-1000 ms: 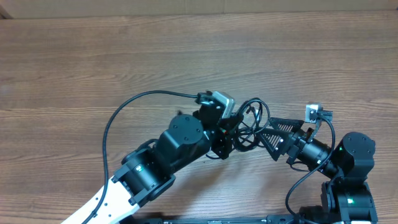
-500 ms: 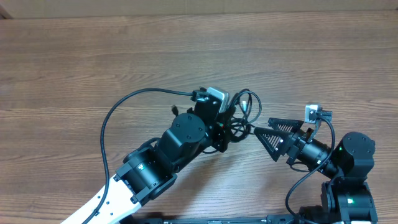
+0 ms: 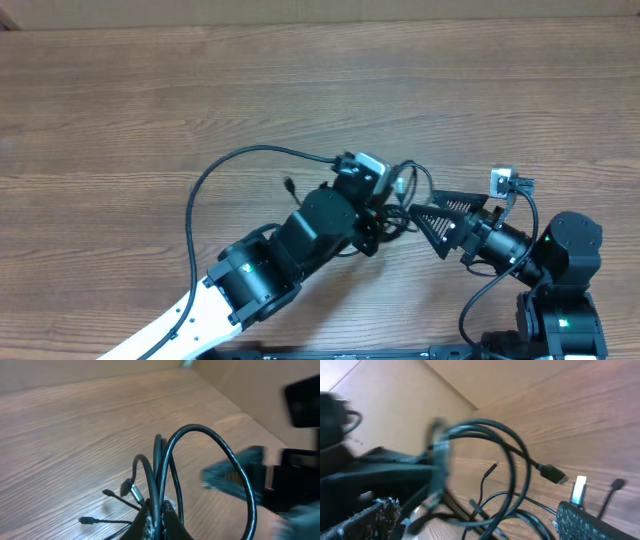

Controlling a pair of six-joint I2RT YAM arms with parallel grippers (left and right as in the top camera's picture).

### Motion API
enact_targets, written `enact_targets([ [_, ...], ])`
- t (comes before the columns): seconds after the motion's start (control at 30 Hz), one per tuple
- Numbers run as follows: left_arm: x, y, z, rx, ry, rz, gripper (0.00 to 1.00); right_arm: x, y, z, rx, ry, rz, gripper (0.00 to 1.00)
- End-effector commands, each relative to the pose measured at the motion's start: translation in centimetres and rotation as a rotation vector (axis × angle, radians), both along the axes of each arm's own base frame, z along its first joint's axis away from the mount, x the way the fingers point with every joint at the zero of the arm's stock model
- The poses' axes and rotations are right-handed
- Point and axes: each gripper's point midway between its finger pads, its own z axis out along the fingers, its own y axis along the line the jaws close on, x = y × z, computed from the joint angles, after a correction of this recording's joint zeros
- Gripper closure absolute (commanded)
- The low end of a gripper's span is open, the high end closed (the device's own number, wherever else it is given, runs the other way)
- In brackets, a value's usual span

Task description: Untangle cables

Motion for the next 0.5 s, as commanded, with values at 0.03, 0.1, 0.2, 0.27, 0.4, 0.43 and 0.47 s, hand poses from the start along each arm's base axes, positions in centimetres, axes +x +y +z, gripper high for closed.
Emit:
enact_targets([
  [0.03,-2.8,-2.8,2.5,-0.072,-0.067,-0.206,0.96,1.0,-1.2,-0.8,-0.039,0.035,-0.106,0.00],
  [0.1,-3.1,-3.1,2.9,-0.089,-0.071,-0.226,0.96,1.0,-1.3,-0.9,-0.047,0.032,-0.113,0.00],
  [0.2,-4.4,-4.0,3.7,-0.132,-0.067,-0.315,0.96,0.9,-1.4,-1.3,-0.072,0.022,-0.105,0.00],
  [0.27,-5.4,-4.5,4.3,-0.163,-0.067,-0.378,0.96,0.9,-1.4,-1.6,-0.082,0.029,-0.109,0.00],
  [0.4,-7.5,-5.3,5.1,-0.208,-0.059,-0.510,0.96,1.3,-1.9,-1.8,-0.093,0.033,-0.141,0.00],
  [0.43,-8.3,-5.5,5.1,-0.217,-0.047,-0.553,0.96,1.4,-2.2,-2.1,-0.102,0.045,-0.162,0.00],
  [0.47,-9.1,-5.6,5.2,-0.225,-0.037,-0.603,0.96,1.6,-2.7,-2.8,-0.118,0.074,-0.199,0.00],
])
